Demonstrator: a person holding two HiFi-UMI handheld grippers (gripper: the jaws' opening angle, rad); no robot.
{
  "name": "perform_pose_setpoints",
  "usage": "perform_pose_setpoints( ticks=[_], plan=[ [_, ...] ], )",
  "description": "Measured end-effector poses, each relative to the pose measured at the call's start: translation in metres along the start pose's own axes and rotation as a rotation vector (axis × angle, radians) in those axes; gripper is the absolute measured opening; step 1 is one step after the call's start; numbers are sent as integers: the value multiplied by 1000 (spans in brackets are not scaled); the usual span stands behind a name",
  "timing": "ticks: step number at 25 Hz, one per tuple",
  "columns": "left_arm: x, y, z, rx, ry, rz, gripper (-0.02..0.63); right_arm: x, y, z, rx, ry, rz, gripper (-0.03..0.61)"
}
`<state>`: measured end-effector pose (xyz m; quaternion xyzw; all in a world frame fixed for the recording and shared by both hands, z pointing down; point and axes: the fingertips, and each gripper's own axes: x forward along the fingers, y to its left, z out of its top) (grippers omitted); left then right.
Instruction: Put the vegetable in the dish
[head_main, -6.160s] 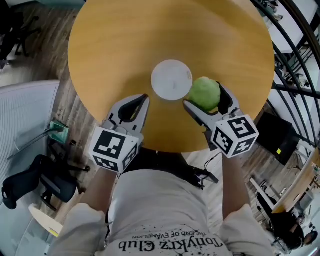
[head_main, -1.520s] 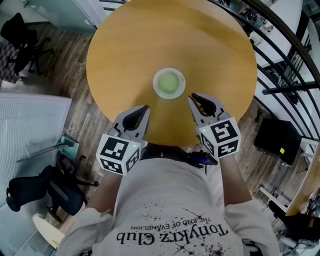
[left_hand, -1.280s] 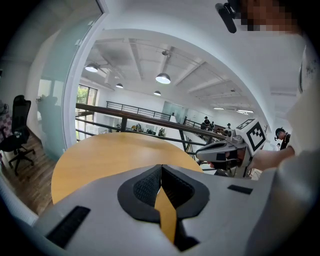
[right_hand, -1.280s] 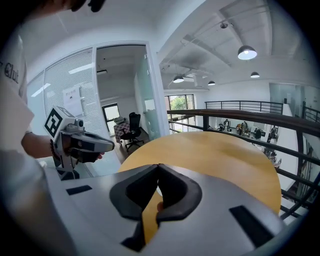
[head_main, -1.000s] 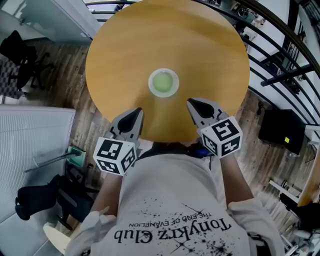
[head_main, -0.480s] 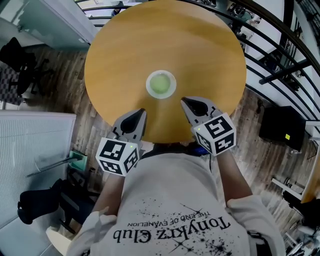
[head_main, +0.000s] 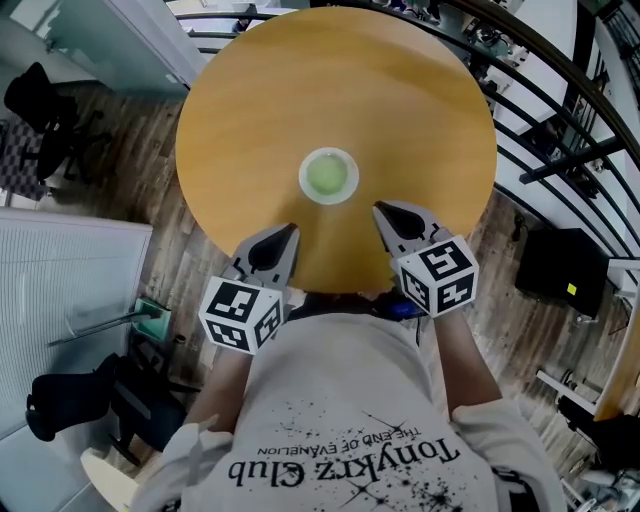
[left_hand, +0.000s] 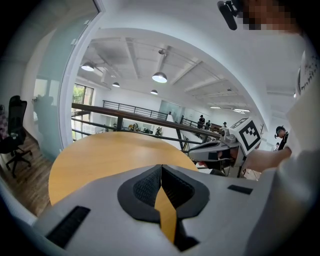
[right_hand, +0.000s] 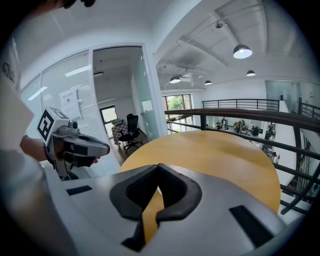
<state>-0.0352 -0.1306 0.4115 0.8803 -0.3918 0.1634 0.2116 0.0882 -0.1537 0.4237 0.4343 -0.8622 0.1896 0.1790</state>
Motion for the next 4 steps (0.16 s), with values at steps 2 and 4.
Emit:
perform_pose_setpoints(
  ticks=[2,4],
  plan=[
    [-2,2,-2,-3,5,2,23,0,1,0,4,-1,-8,25],
    [-5,4,-4,-4,10,2,23,1,1,0,11,-4,-15,25]
  ],
)
